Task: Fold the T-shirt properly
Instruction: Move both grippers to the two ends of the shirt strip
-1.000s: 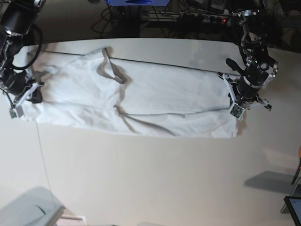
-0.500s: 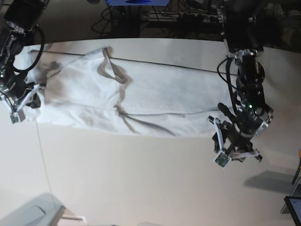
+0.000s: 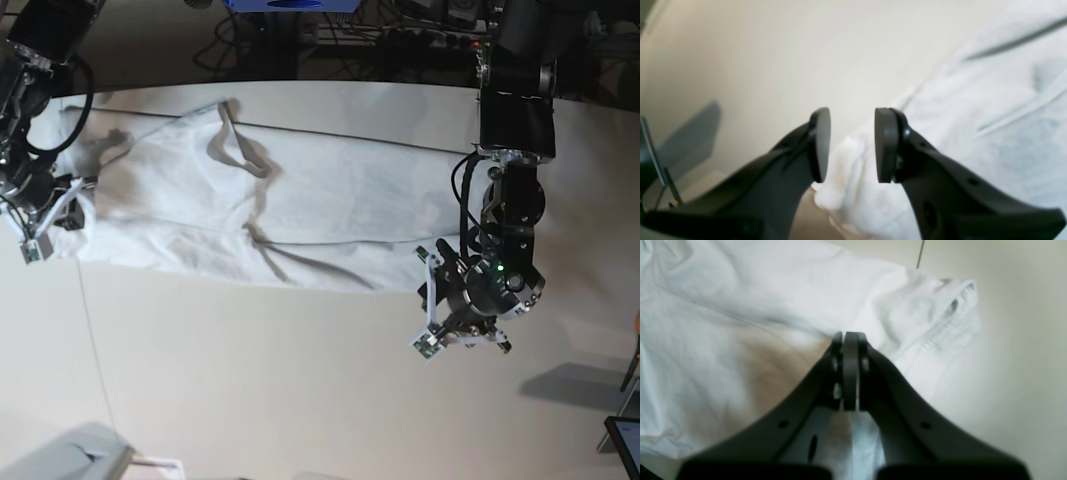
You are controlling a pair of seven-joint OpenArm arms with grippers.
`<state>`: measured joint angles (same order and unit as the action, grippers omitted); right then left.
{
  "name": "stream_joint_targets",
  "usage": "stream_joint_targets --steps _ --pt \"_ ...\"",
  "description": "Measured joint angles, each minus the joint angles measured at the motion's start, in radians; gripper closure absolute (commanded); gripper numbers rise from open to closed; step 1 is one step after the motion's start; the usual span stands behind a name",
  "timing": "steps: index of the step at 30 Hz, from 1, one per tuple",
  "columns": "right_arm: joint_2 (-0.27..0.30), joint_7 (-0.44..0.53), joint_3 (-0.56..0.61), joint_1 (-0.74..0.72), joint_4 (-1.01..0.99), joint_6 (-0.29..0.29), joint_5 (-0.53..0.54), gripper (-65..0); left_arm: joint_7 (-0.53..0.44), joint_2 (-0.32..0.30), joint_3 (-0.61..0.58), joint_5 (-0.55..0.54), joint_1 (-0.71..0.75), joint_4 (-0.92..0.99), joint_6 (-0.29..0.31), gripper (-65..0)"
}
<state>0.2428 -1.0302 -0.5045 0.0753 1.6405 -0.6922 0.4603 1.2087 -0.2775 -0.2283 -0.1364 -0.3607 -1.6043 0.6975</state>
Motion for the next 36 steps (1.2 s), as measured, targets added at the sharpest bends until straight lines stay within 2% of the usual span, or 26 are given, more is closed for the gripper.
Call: stream_joint_targets --steps 12,19,22,27,29,33,36 --pt "-0.003 0.001 0.001 0.000 -0.002 0.000 0.000 -0.1 0.005 0.002 -0.008 -0.011 0.027 0.004 0.000 -23.2" --pt "-0.003 0.000 0.001 0.000 -0.002 0.000 0.000 -0.1 0.006 0.003 -0.060 -0.019 0.052 0.002 0.000 -22.7" --pt "-0.003 0.000 0.001 0.000 -0.002 0.000 0.000 -0.1 0.010 0.003 -0.022 -0.018 0.075 -0.048 0.000 -22.5" --pt "-0.009 0.000 0.001 0.004 0.006 0.000 -0.002 0.0 0.003 0.003 0.153 -0.003 0.134 -0.219 0.000 -22.2" --pt "-0.021 -0.002 0.001 0.007 0.035 0.000 -0.012 0.0 0.003 0.002 0.212 0.000 0.167 -0.256 0.000 -19.1" --pt "-0.027 0.004 0.002 0.022 0.137 -0.003 0.003 0.0 0.006 0.001 0.285 0.005 0.273 -0.290 0.000 -1.2" --pt "-0.035 0.003 0.000 0.053 0.206 -0.004 0.004 0.0 -0.048 0.001 0.289 0.004 0.360 -0.293 0.000 0.0"
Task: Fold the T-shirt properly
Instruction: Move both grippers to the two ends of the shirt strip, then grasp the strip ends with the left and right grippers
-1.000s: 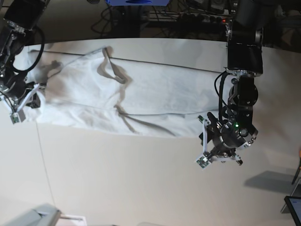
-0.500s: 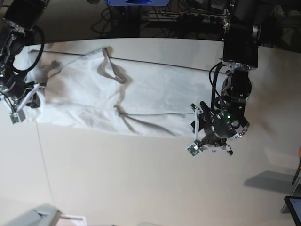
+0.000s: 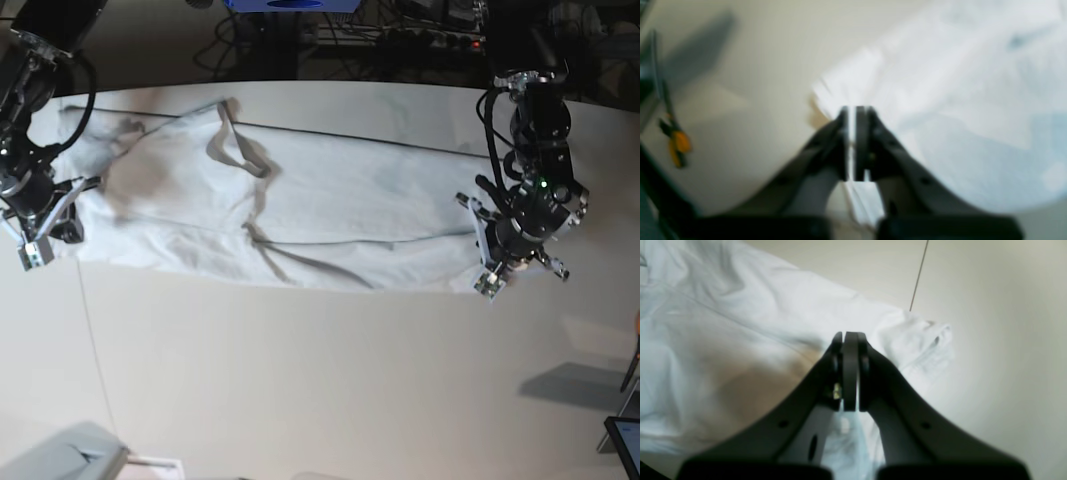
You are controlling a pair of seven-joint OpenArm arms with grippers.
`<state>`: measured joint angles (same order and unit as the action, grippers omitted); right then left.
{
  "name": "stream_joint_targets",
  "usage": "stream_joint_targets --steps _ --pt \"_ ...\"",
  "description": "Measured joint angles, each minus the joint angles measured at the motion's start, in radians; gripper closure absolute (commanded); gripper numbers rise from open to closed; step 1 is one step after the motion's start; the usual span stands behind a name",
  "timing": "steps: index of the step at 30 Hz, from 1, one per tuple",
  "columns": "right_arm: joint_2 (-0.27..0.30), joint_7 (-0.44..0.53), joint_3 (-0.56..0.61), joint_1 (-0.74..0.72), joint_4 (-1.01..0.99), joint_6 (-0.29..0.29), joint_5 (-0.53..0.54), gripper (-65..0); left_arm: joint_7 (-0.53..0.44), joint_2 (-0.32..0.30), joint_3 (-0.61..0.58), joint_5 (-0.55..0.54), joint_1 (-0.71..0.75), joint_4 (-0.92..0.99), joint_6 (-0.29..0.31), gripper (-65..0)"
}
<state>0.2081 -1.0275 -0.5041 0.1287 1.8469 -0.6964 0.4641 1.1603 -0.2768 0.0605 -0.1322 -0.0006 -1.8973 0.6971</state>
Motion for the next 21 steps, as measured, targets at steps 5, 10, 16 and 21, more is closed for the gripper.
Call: stream_joint_targets --steps 5,10,16,21 --pt "-0.045 -0.027 0.001 0.021 0.001 -0.002 -0.001 0.0 -0.198 0.021 -0.005 0.168 0.121 0.005 0.003 0.0" --pt "-0.063 -0.025 0.000 0.021 -0.011 0.000 0.000 0.0 -0.355 0.105 0.012 0.169 0.179 0.022 -0.027 0.0" --pt "-0.097 -0.022 0.005 0.039 -0.032 -0.003 -0.003 0.0 -0.341 0.102 0.033 0.154 0.188 0.086 -0.042 0.0" --pt "-0.088 -0.013 0.044 0.036 -0.066 0.000 -0.007 0.0 -0.357 0.102 0.029 0.139 0.174 0.158 -0.041 0.0"
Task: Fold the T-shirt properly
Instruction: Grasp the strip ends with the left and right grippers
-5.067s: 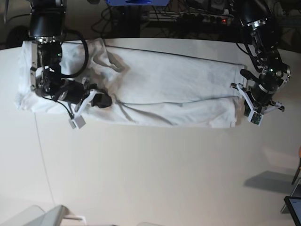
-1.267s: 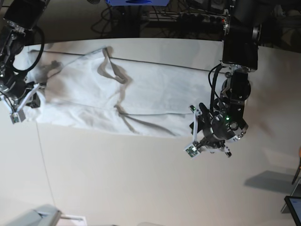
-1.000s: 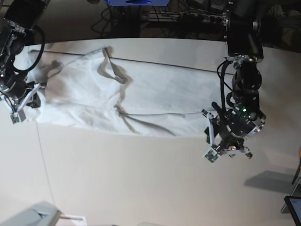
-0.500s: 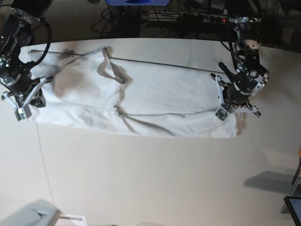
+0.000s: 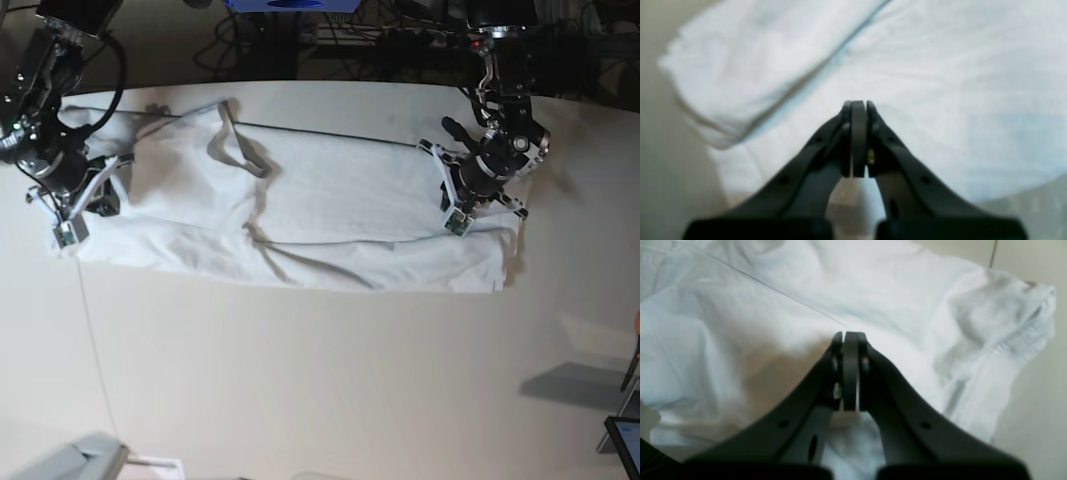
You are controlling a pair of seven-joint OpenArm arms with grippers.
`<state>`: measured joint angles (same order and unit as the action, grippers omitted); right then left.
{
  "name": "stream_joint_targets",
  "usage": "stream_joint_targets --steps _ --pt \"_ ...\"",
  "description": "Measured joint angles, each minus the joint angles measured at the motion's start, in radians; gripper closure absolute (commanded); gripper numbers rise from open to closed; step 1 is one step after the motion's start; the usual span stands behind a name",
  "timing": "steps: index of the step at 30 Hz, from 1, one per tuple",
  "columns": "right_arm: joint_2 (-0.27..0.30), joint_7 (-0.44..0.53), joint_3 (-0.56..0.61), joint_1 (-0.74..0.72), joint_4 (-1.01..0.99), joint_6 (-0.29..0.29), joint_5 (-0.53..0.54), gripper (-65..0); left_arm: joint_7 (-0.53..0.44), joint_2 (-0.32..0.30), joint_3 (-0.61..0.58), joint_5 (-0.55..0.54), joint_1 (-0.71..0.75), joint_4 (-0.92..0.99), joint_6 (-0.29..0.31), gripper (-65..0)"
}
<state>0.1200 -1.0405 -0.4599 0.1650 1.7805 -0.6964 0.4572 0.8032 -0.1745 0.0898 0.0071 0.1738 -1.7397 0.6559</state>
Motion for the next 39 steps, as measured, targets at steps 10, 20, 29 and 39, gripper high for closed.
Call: stream_joint_targets --steps 10,20,29,39 --pt "0.076 0.144 0.002 -0.004 -0.225 -0.009 0.013 0.0 -0.033 -0.047 -0.001 -0.020 -0.021 0.048 0.000 0.0" --pt "0.111 0.151 0.002 -0.013 -0.240 -0.008 0.012 0.0 0.013 -0.046 -0.001 0.003 -0.035 0.027 0.003 0.0" --pt "0.069 0.016 -0.002 -0.018 -0.019 0.005 0.003 0.0 0.011 0.010 0.252 -0.009 -0.028 -0.166 0.008 -0.2" --pt "0.045 -0.006 0.004 -0.018 0.017 0.000 0.006 0.0 0.281 -0.092 0.568 -0.327 -0.067 -0.087 0.049 -27.9"
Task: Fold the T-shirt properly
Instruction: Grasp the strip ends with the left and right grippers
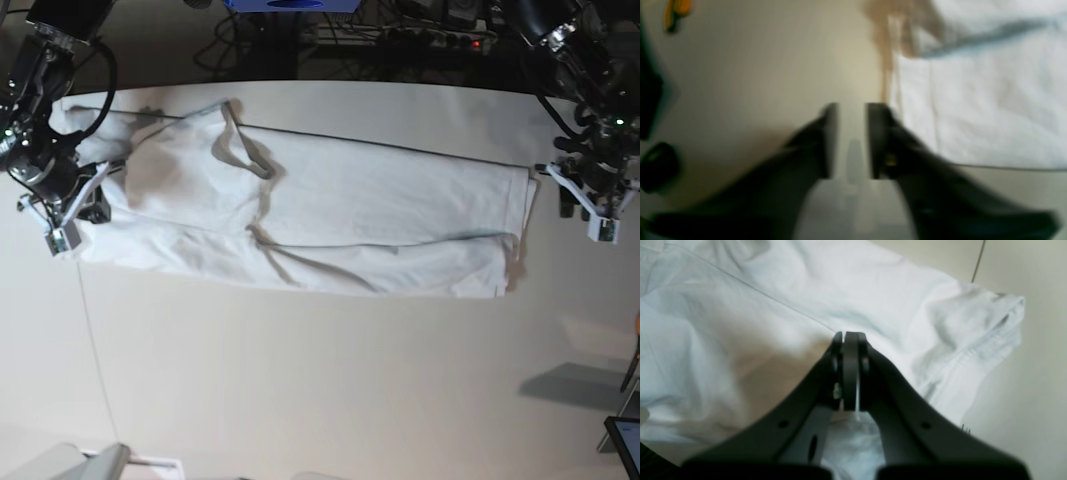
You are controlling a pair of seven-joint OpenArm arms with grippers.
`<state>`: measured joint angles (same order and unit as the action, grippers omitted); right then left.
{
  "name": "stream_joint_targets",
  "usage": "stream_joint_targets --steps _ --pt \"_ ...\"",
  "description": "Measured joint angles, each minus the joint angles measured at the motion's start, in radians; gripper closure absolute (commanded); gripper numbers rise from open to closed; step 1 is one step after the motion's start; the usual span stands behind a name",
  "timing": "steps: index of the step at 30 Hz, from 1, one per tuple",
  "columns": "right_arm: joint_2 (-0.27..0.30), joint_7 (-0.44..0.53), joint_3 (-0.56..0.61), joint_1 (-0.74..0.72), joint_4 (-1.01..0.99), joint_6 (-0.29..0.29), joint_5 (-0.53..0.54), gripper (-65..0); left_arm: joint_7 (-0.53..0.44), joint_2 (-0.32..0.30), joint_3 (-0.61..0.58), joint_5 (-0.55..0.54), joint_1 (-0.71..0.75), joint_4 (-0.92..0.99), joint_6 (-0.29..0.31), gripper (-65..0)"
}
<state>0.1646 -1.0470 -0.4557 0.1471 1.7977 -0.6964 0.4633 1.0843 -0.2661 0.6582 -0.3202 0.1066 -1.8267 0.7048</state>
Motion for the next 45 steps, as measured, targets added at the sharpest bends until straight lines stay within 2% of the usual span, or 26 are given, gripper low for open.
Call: stream_joint_targets --steps 3,5,10,14,16,18,22,25,28,29,33,41,45 --pt "0.000 0.001 0.000 0.000 0.000 0.000 0.000 0.0 0.007 -0.063 0.048 -0.092 0.005 0.040 -0.015 -35.6" --pt "0.000 0.000 0.000 0.000 0.000 0.000 0.000 0.0 0.012 -0.081 0.043 -0.164 0.009 0.086 -0.015 -38.5" --pt "0.000 -0.002 0.000 0.000 0.000 0.000 -0.003 0.0 0.019 -0.097 0.033 -0.381 0.002 0.211 -0.011 -41.8" --pt "0.000 -0.002 0.000 0.001 0.000 0.000 -0.003 0.0 0.021 -0.137 0.033 -0.621 0.009 0.304 -0.011 -42.5" --pt "0.001 -0.002 0.000 0.002 0.000 0.000 -0.003 0.0 0.021 -0.161 0.032 -0.706 0.010 0.343 -0.012 -42.3" --pt "0.003 -0.002 0.000 0.005 0.000 0.000 -0.003 0.0 0.018 -0.190 0.032 -0.746 0.008 0.385 -0.012 -42.3" --pt "0.003 -0.002 0.001 0.005 0.000 0.000 -0.002 0.0 0.018 -0.221 0.023 -0.742 -0.027 0.491 -0.014 -42.5" --pt "0.003 -0.002 0.002 0.006 0.000 0.000 -0.003 0.0 0.019 -0.257 -0.066 -0.727 -0.078 0.599 -0.014 -42.3" --pt "0.003 -0.002 0.002 0.005 0.000 0.000 -0.003 0.0 0.015 -0.269 -0.156 -0.636 -0.157 0.689 -0.017 -42.2" --pt "0.003 -0.002 0.002 0.006 0.000 0.000 -0.002 0.0 0.019 -0.263 -0.177 -0.607 -0.178 0.702 -0.015 -42.2" --pt "0.003 -0.002 0.002 0.006 0.000 0.000 -0.003 0.0 0.014 -0.237 -0.215 -0.602 -0.230 0.714 -0.016 -42.2" --pt "0.003 -0.002 0.002 0.006 0.000 0.000 -0.003 0.0 0.012 -0.208 -0.331 -0.600 -0.237 0.718 -0.016 -42.5" --pt "0.003 -0.002 0.002 0.006 0.000 0.000 -0.003 0.0 0.003 -0.192 -0.342 -0.613 -0.240 0.723 -0.015 -42.5"
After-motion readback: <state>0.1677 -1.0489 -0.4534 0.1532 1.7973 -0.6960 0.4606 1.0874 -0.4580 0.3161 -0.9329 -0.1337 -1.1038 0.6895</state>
